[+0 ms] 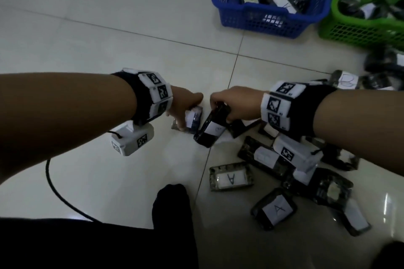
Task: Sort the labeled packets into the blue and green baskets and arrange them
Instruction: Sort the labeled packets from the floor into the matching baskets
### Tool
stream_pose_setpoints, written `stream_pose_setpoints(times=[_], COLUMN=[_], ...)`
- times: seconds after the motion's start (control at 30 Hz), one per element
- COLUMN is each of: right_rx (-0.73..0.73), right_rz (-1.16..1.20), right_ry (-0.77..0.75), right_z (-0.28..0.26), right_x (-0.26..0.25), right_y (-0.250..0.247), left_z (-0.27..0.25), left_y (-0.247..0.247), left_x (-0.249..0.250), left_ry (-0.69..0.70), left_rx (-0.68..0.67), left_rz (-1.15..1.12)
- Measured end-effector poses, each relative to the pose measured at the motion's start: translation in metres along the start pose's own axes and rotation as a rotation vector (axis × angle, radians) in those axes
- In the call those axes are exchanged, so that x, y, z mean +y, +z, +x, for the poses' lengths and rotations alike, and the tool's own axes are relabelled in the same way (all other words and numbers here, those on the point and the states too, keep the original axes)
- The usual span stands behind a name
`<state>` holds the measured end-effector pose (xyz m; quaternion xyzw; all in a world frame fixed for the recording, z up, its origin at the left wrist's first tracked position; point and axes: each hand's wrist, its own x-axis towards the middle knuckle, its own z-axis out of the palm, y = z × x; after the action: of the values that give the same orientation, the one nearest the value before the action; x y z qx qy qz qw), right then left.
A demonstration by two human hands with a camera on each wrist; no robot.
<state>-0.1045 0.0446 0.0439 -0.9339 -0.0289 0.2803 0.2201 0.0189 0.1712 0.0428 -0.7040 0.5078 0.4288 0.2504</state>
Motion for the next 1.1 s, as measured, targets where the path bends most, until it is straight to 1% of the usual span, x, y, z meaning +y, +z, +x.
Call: stream_pose_setpoints(times=[0.07, 0.17, 0.37, 0.43, 0.5, 0.6, 0.67, 0.73, 0.8, 0.87, 0.9, 0.93, 1.03, 1.1], right_rx=[0.046, 0.117, 0.338, 0.407, 0.511, 0.735, 0.9, 1.053, 1.18, 1.267, 1.3, 1.317, 1.37, 1.406], right_rz=[0.036, 0.111, 0.277, 0.345, 0.439, 0.646, 0.73, 0.743, 0.743, 0.736, 0.733, 0.736, 0.746, 0.763], right_ry=[0.018, 0.084, 0.227, 0.273, 0.329, 0.448, 0.571, 0.701, 0.818, 0.903, 0.937, 0.955, 0.967, 0.972], right_z=[-0.004, -0.016, -0.065, -0.087, -0.11, -0.146, -0.172, -0.194, -0.214, -0.226, -0.232, -0.236, -0.244, -0.247], right_x=[0.016, 0.04, 0.103, 0.129, 0.154, 0.189, 0.215, 0.24, 0.259, 0.27, 0.277, 0.28, 0.293, 0.302], right_y=[-0.021, -0.053, -0.105, -0.117, -0.125, -0.134, -0.134, -0.128, -0.119, -0.106, -0.101, -0.095, -0.089, -0.086], left_z=[0.002, 0.002, 0.006, 0.009, 0.011, 0.017, 0.025, 0.04, 0.056, 0.074, 0.084, 0.093, 0.116, 0.128], left_y=[-0.021, -0.054, -0.121, -0.144, -0.169, -0.202, -0.224, -0.239, -0.249, -0.255, -0.261, -0.262, -0.271, -0.275], left_x=[0.001, 0.004, 0.029, 0.045, 0.063, 0.097, 0.127, 0.156, 0.183, 0.202, 0.212, 0.219, 0.236, 0.241], left_ry=[-0.038, -0.065, -0.036, 0.0, 0.059, 0.164, 0.242, 0.322, 0.357, 0.326, 0.304, 0.278, 0.224, 0.164], left_rx=[-0.021, 0.004, 0.077, 0.098, 0.117, 0.154, 0.262, 0.401, 0.512, 0.625, 0.698, 0.766, 0.907, 0.955], left_rz=[-0.167, -0.351, -0.554, -0.591, -0.638, -0.741, -0.802, -0.892, -0.948, -0.83, -0.755, -0.725, -0.78, -0.797])
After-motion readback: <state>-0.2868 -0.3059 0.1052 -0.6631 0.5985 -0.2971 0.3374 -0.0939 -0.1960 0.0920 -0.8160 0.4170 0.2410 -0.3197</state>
